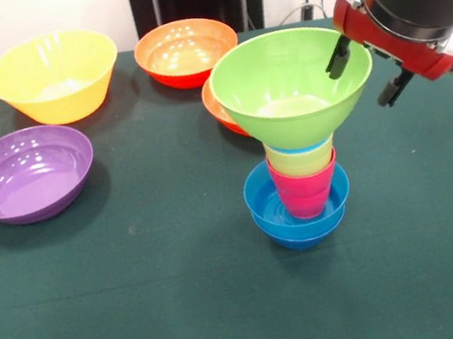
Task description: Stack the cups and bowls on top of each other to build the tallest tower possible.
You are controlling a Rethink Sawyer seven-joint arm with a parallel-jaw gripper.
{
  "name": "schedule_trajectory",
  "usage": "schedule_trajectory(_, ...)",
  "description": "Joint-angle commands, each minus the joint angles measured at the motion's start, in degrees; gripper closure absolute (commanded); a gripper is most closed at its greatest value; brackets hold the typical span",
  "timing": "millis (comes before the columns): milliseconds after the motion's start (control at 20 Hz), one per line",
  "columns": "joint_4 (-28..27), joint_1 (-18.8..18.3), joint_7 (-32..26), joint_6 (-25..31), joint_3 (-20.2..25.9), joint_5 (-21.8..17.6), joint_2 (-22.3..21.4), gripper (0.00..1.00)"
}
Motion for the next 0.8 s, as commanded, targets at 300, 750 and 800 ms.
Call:
schedule_trajectory(300,-3.3,-0.9,-4.4,2.6,3.1,-1.5,5.8,0.0)
schedule_trajectory(750,-9.0,-1.5,-5.5,5.5,2.5,-0.4,6.5,0.0)
schedule_trajectory(800,-10.4,-1.7,-5.9,6.6,2.2,-0.3,7.0,0.0)
